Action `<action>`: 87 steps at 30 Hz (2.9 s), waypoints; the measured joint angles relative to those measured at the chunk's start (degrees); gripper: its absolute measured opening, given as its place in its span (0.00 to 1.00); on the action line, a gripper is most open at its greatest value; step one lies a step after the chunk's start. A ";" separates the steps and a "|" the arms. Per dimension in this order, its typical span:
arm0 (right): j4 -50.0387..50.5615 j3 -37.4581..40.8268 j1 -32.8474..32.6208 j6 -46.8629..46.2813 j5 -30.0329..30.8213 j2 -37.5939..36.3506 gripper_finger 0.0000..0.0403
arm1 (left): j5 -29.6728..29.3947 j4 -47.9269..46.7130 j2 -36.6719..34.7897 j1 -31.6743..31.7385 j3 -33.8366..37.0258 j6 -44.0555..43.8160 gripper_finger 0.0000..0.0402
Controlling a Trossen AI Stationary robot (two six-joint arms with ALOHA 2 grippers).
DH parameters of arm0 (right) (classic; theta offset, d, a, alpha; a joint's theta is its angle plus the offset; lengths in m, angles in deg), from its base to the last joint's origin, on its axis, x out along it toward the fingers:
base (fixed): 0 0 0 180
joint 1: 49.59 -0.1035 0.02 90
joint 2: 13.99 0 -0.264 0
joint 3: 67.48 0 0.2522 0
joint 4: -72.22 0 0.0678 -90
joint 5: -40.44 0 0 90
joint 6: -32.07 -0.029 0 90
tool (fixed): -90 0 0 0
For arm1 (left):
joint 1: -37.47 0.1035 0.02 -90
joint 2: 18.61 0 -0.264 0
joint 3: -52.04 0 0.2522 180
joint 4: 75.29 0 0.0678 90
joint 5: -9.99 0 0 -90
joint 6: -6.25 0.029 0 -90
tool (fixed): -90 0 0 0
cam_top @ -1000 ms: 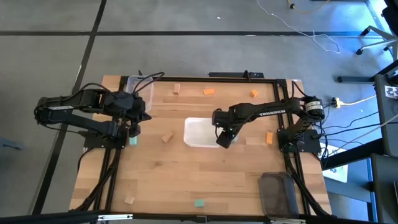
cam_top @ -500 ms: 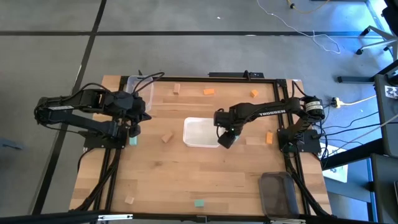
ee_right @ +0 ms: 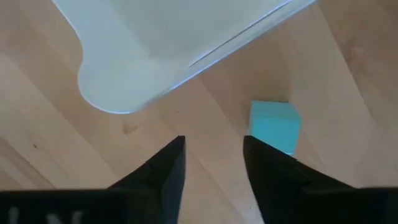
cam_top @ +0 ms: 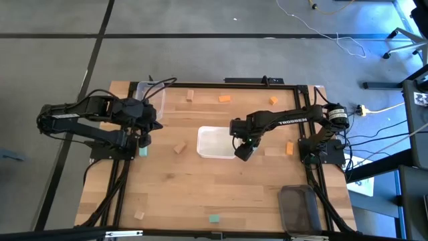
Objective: Sort & place blocks by color
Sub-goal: Put the top right light blue block into the white bin
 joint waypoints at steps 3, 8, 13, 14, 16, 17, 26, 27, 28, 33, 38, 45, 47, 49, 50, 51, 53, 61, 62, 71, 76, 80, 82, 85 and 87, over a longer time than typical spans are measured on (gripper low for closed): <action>0.25 0.00 -0.01 0.05 -0.28 0.00 0.52 | 0.00 0.01 0.00 0.00 0.00 0.00 0.00; 3.51 0.01 0.25 1.28 4.10 0.00 0.70 | 0.00 0.00 0.00 -0.01 0.00 0.01 0.00; 3.75 0.59 0.10 1.91 4.27 0.00 0.75 | 0.00 0.01 0.00 -0.01 0.00 0.01 0.00; 3.61 0.95 -0.07 2.18 4.27 0.00 0.76 | 0.00 0.01 0.00 -0.02 0.00 0.01 0.00; 2.22 2.07 -0.19 3.06 4.27 0.00 0.76 | -0.02 0.01 0.00 0.00 0.00 0.01 0.00; 1.79 2.56 -0.34 3.09 4.27 0.00 0.76 | 0.00 0.01 0.00 -0.02 0.00 0.01 0.00; 0.21 4.42 -0.56 3.35 10.41 0.02 0.76 | -0.02 -0.01 0.00 -0.01 0.00 0.01 0.00; 0.12 4.42 -0.56 3.59 10.96 0.02 0.76 | 0.00 0.00 0.02 -0.01 0.00 0.01 0.00; 0.13 4.42 -0.56 4.24 11.23 0.02 0.76 | -0.02 0.00 0.02 -0.01 0.00 0.01 0.00; 0.07 4.42 -0.56 4.86 11.29 0.02 0.76 | 0.00 0.01 0.02 0.00 0.00 0.01 0.00; -0.02 4.42 -0.56 4.87 10.74 0.12 0.76 | 0.00 -0.01 0.02 0.00 0.00 0.01 0.00; -1.35 4.44 -0.56 6.10 10.29 2.32 0.76 | -0.01 0.01 0.01 0.00 0.00 0.01 0.00; -1.19 4.44 -0.56 6.04 10.19 3.28 0.76 | 0.00 0.08 0.02 -0.01 0.00 0.01 0.00; -1.19 4.44 -0.56 6.06 10.19 3.99 0.76 | 0.00 0.12 0.02 -0.02 0.00 0.01 0.00; -1.47 4.44 -0.56 6.06 10.17 4.32 0.76 | 0.00 0.14 0.02 -0.02 0.00 0.01 0.00; -1.78 4.44 -0.56 6.06 10.17 4.49 0.76 | -0.02 0.14 0.02 0.00 0.00 0.01 0.00; -1.85 4.44 -0.56 6.08 10.19 4.78 0.76 | -0.02 0.18 0.02 -0.02 0.00 0.01 0.00; -3.33 4.43 -0.42 6.31 8.85 7.92 0.76 | 0.00 0.50 0.00 -0.02 0.00 0.01 0.00; -3.63 4.42 -0.40 6.31 8.70 8.42 0.76 | -0.02 0.52 0.02 0.00 0.00 0.00 0.00; -4.41 4.30 -0.32 6.30 7.66 9.64 0.76 | -0.01 0.51 0.02 0.00 0.00 0.01 0.00; -4.63 4.37 -0.34 6.02 7.59 9.70 0.74 | -0.01 0.49 0.02 -0.02 0.00 0.00 0.00; -4.86 4.39 -0.32 4.80 7.61 9.73 0.67 | 0.00 0.49 0.02 0.00 0.00 0.01 0.00; -4.98 4.39 -0.32 4.51 7.60 9.75 0.63 | -0.02 0.49 0.02 -0.01 0.00 0.01 0.00; -5.08 4.39 -0.32 4.51 7.53 9.75 0.57 | -0.02 0.49 0.02 0.00 0.00 0.01 0.00; -5.18 4.39 -0.32 4.55 7.46 9.75 0.52 | -0.01 0.49 0.02 -0.02 0.00 0.01 0.00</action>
